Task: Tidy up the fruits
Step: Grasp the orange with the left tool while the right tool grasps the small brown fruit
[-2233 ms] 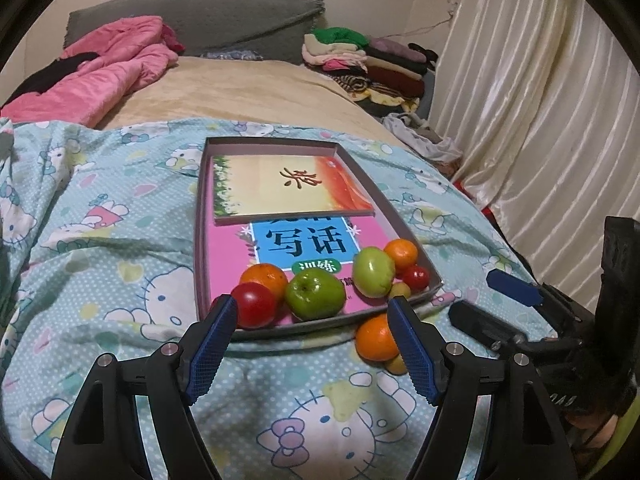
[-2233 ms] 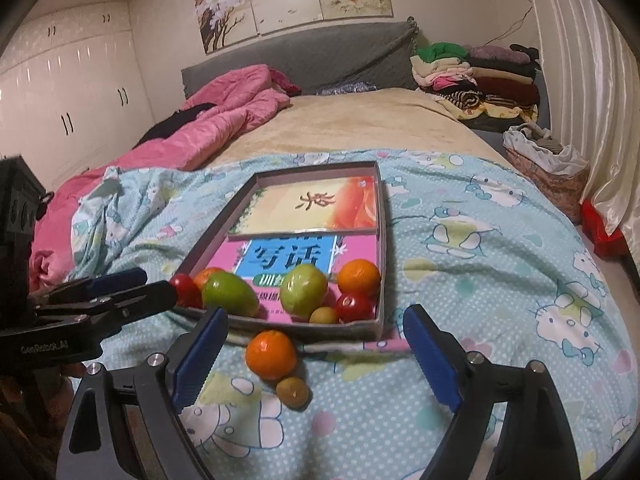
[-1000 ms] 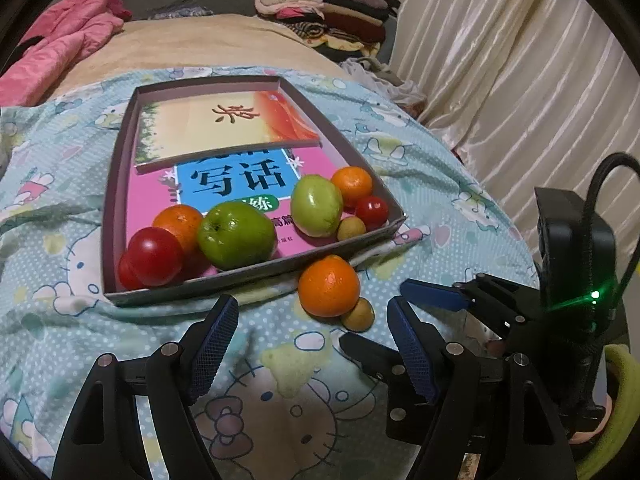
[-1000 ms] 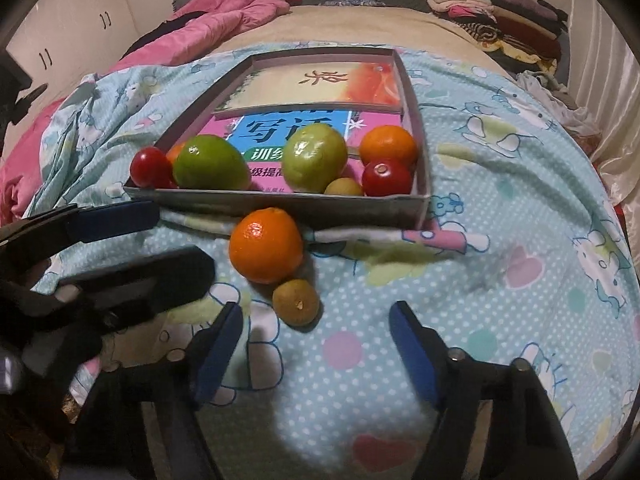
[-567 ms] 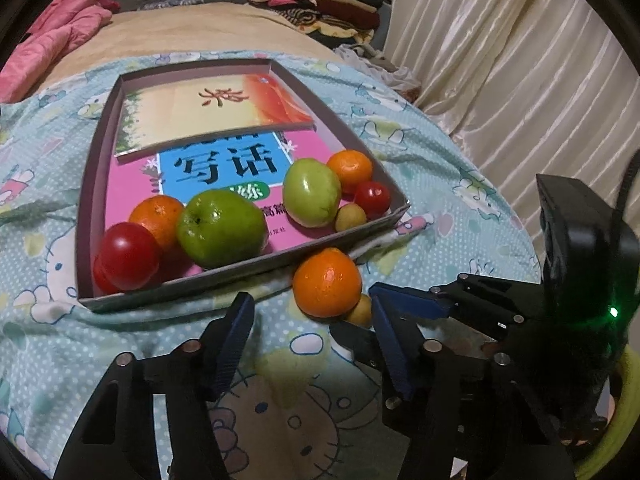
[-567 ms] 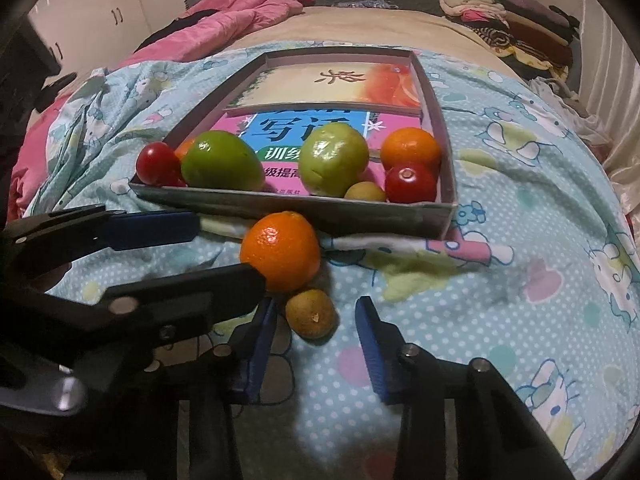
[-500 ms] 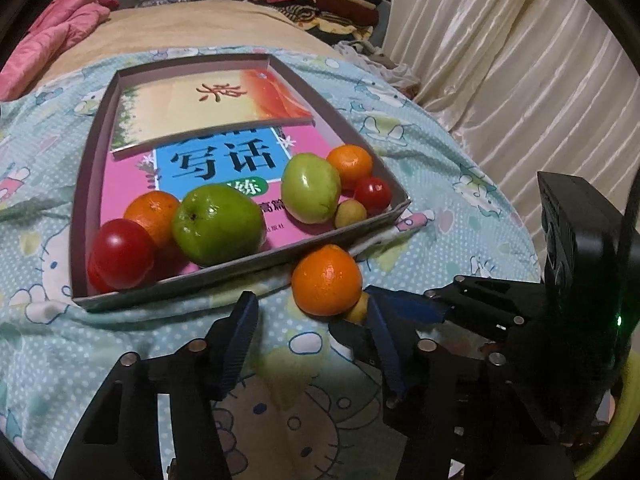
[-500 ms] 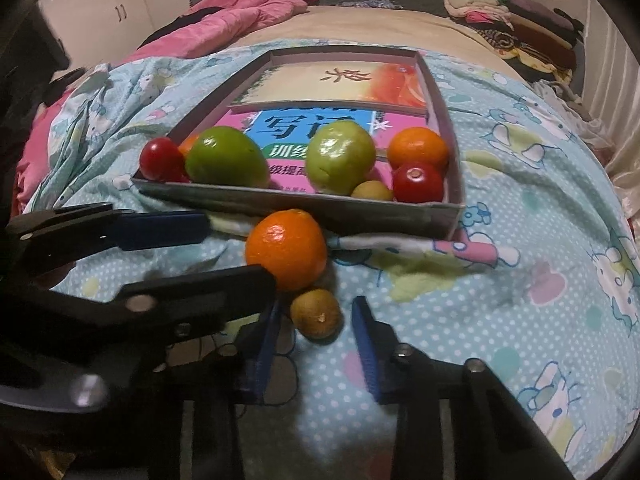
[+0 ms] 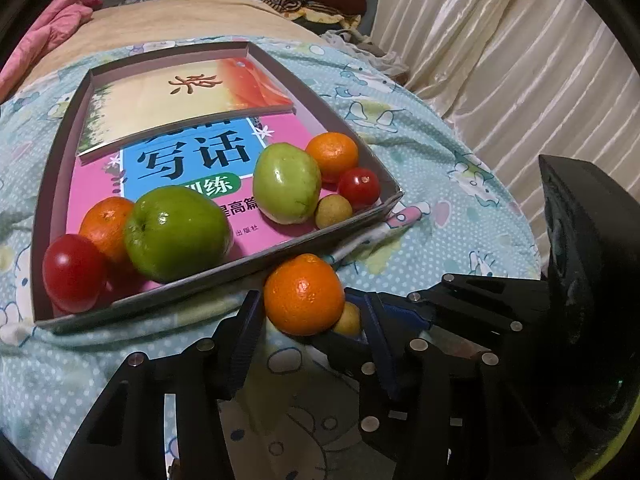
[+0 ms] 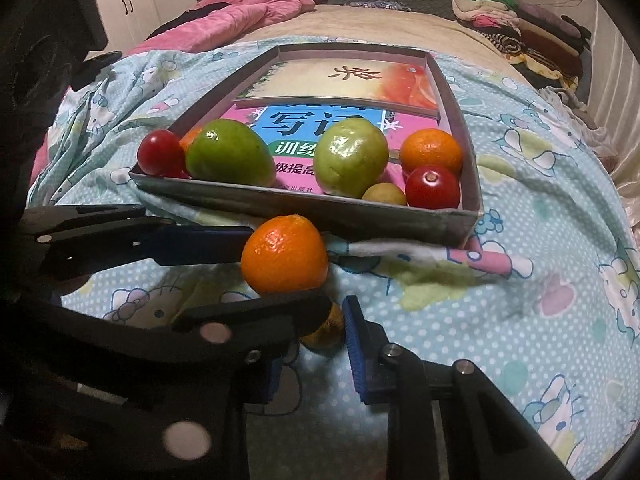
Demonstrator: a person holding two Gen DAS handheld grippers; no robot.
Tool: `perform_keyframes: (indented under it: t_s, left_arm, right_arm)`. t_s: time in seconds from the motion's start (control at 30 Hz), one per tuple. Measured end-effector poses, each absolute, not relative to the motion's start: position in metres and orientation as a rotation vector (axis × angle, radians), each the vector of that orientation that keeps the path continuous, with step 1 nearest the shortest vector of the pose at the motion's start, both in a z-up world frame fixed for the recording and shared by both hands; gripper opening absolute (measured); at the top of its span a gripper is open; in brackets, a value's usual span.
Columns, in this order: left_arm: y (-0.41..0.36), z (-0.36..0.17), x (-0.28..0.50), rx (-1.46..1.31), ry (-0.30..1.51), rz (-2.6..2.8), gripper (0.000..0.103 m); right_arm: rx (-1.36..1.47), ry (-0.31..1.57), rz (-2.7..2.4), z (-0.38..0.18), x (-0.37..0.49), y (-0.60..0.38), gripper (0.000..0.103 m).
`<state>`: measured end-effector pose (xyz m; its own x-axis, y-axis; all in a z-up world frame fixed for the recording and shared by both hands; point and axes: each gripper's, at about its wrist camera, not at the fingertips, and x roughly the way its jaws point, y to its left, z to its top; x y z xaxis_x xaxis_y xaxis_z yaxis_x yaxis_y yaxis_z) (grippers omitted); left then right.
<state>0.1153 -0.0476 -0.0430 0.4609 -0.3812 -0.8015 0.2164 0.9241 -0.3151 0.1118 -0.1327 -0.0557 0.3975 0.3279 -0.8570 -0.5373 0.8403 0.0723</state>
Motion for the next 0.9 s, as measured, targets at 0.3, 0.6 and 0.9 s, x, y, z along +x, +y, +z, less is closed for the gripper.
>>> perform_keyframes:
  t_s: [0.3,0.6,0.9]
  left_arm:
    - [-0.043,-0.049,0.121,-0.202,1.038,-0.369,0.042]
    - [-0.042,-0.037,0.117,-0.203,1.001,-0.381,0.041]
    - [-0.03,-0.023,0.108,-0.236,0.966,-0.375,0.041]
  right_arm:
    - [-0.223,1.029,0.559,-0.057,0.114,-0.133,0.027]
    - [-0.199,1.029,0.573,-0.055,0.116,-0.136,0.026]
    - [-0.15,1.011,0.597,-0.045,0.113,-0.143,0.026]
